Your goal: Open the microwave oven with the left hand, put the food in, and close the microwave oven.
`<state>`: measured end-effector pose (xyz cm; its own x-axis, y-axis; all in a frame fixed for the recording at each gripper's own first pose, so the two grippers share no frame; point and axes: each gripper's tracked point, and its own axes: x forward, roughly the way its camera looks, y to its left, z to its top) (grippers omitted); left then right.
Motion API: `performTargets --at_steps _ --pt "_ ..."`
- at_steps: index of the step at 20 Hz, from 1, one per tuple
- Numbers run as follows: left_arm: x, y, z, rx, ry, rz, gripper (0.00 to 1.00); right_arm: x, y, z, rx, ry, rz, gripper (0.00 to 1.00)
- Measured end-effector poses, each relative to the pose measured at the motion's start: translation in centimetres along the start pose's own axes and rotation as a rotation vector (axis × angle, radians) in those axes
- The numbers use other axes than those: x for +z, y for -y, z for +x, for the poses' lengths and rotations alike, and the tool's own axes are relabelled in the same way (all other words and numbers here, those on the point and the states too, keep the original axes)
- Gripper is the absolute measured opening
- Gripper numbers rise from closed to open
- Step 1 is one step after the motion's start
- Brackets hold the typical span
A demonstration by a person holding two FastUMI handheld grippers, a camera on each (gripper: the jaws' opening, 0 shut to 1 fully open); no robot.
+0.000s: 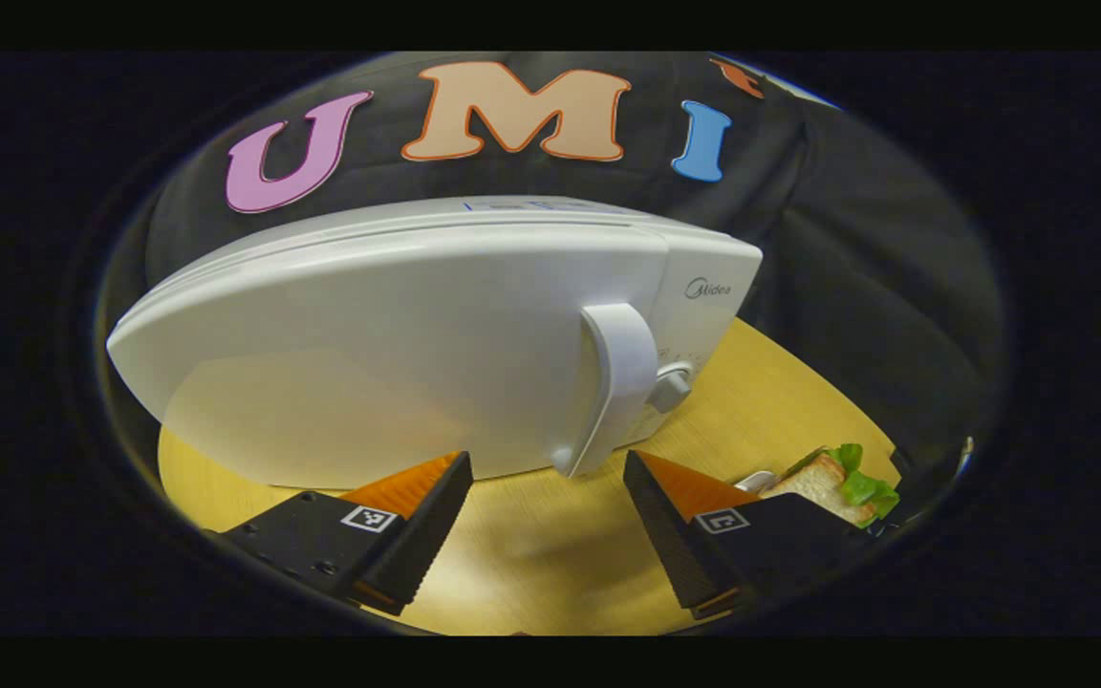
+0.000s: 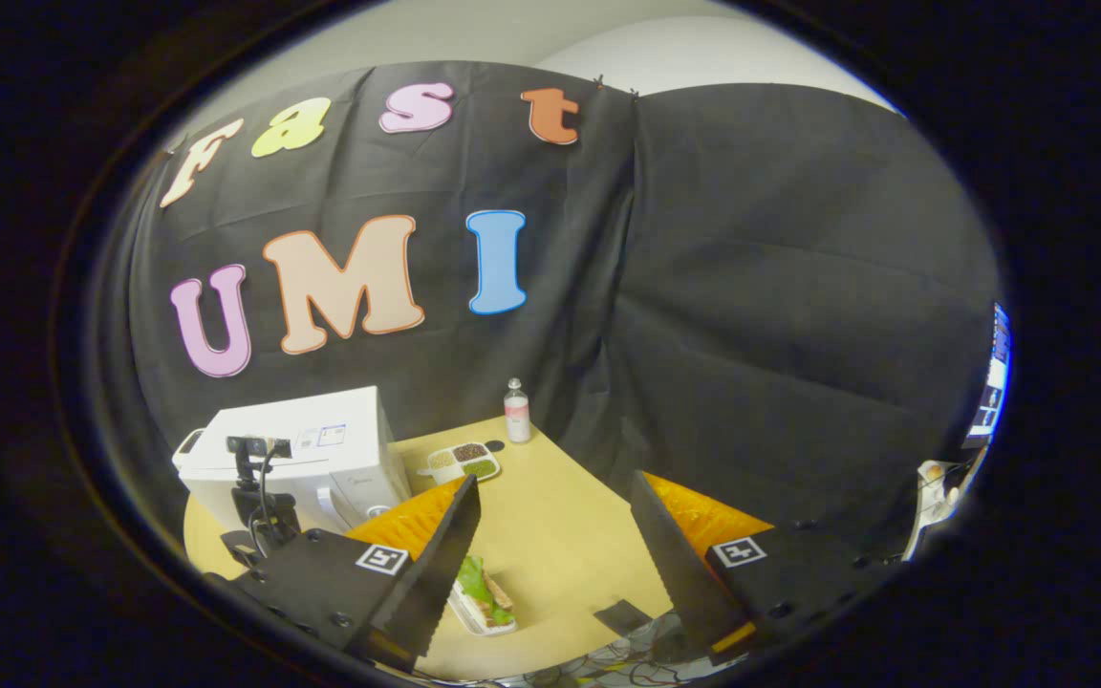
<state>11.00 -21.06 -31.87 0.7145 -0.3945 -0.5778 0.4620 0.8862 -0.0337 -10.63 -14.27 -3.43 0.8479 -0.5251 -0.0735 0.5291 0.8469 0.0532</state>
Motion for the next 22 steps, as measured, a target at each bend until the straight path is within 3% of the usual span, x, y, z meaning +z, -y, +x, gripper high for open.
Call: performTargets --at_steps 5,6,7,8,10,11,12,13,14,17,18,19,20,21,22 --pt "-0.6 1.2 2.5 0.014 -0.030 -0.042 0.96 -0.9 0.2 1.5 0.017 -0.036 -0.005 0.99" --pt "-0.9 1.5 2.9 0.019 -0.042 -0.052 0.89 -1.0 0.1 1.8 0.024 -0.040 -0.005 0.99" --pt "-1.1 1.4 3.4 0.035 -0.051 -0.059 0.93 -1.0 -0.1 2.1 0.030 -0.044 -0.004 0.99" --pt "-1.2 1.4 3.7 0.047 -0.063 -0.070 0.93 -0.9 -0.2 2.4 0.038 -0.046 -0.004 0.92" --pt "-1.0 1.6 4.0 0.061 -0.072 -0.098 0.84 -1.1 -0.5 2.9 0.051 -0.052 -0.005 0.92" --pt "-0.9 1.6 4.1 0.071 -0.073 -0.111 0.85 -1.3 -0.6 3.2 0.055 -0.056 -0.007 0.92" --pt "-0.8 1.6 4.2 0.078 -0.073 -0.120 0.82 -1.6 -0.6 3.4 0.059 -0.062 -0.008 0.92" --pt "-0.8 1.6 4.4 0.087 -0.074 -0.129 0.69 -1.8 -0.5 3.6 0.063 -0.068 -0.006 0.92" --pt "-1.0 1.7 4.6 0.091 -0.079 -0.138 0.65 -2.0 -0.4 3.9 0.066 -0.077 -0.004 0.92" --pt "-1.2 1.4 5.1 0.118 -0.092 -0.182 0.38 -2.3 -0.1 4.4 0.074 -0.089 0.003 0.92" --pt "-1.1 1.4 5.1 0.125 -0.091 -0.195 0.39 -2.3 0.2 4.5 0.073 -0.086 0.004 0.92" --pt "-1.1 1.3 5.1 0.132 -0.093 -0.197 0.32 -2.2 0.6 4.6 0.073 -0.082 0.005 0.92" --pt "-1.1 1.3 5.1 0.140 -0.099 -0.191 0.31 -2.3 0.9 4.8 0.073 -0.080 0.006 0.92" --pt "-1.2 1.4 5.1 0.147 -0.104 -0.180 0.30 -2.4 1.2 5.1 0.074 -0.084 0.010 0.99" --pt "-1.2 1.4 5.1 0.154 -0.108 -0.172 0.31 -2.7 1.3 5.3 0.083 -0.097 0.018 0.99"
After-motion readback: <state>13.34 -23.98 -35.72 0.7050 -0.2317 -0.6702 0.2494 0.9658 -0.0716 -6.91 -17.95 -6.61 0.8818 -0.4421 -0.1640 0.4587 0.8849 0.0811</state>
